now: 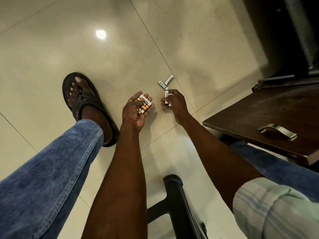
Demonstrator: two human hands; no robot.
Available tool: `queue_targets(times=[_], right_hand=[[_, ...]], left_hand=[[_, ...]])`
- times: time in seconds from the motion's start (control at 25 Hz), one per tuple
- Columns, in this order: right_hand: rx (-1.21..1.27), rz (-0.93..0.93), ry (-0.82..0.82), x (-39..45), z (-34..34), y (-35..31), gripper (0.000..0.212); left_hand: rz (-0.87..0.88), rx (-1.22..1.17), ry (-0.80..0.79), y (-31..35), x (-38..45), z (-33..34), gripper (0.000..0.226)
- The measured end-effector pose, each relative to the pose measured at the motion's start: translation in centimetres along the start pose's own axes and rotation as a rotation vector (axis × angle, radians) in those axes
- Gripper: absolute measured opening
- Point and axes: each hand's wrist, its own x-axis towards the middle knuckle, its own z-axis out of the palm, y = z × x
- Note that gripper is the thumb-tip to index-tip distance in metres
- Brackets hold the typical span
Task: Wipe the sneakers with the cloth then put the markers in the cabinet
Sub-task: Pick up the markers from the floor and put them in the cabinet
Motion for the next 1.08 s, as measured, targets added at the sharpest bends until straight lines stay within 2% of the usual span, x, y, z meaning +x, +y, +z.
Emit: queue_targets(times=[0.08,0.12,0.16,0.24,0.32,0.4,0.48,0.56,0.64,0.68,0.76,0.8,0.88,1.0,1.08], right_hand=[[0.087,0.027,0.029,0.5,0.5,-1.3,0.010],[0.010,-0.013,0.059,0.9,1.1,-1.9,0.006],[-0.172,-0.107,0.105,1.4,1.7,-2.3,0.008],[-0.702,-0.361,0.175,2.3,2.1,-2.6,0.010],[-1.145,-0.493,0.094,3.0,1.9,-2.2,0.019],[-1.293,-0.550,0.014,3.3,1.4,-1.7,0.020],[-1.110,-0.515,-0.019,2.8,1.4,-1.3,0.012],[-0.618,-0.256,-0.046,1.7,1.3,-1.0,0.018],[-0.075,0.029,-0.074,0.8,0.4,-0.4,0.012],[0.122,0.109,-0.088,0.4,0.0,-0.3,0.008],[0.318,0.153,-0.069,0.4,-0.8,-0.6,0.003],[0.347,0.155,-0.035,0.7,-1.0,-1.1,0.007],[0.225,0.084,0.084,2.0,-1.0,-2.2,0.016],[-0.249,-0.060,0.308,4.2,-0.6,-3.6,0.025],[-0.574,-0.073,0.327,5.0,-0.4,-3.6,0.037]], left_hand=[[0.001,-0.005,0.002,0.0,-0.1,0.0,0.033],[0.001,-0.010,0.004,0.0,-0.1,-0.1,0.033],[0.001,-0.017,0.004,0.0,-0.1,-0.1,0.033],[0.002,-0.028,0.005,0.0,-0.1,-0.1,0.033],[0.007,-0.032,0.003,0.1,-0.1,0.1,0.033],[0.015,-0.028,-0.009,0.1,0.0,0.5,0.032],[0.015,-0.029,-0.015,0.2,0.0,0.8,0.032],[0.015,-0.030,-0.016,0.3,0.1,1.0,0.032],[0.013,-0.022,-0.015,0.3,0.2,1.0,0.033],[0.013,-0.018,-0.013,0.3,0.2,1.0,0.033],[0.012,-0.017,-0.010,0.1,0.1,0.9,0.033],[0.011,-0.017,-0.009,0.1,0.1,0.8,0.033],[0.004,-0.012,-0.007,-0.1,0.2,0.8,0.033],[-0.001,0.006,-0.013,-0.3,0.1,1.1,0.031],[-0.002,0.022,-0.017,-0.3,0.1,1.3,0.029]])
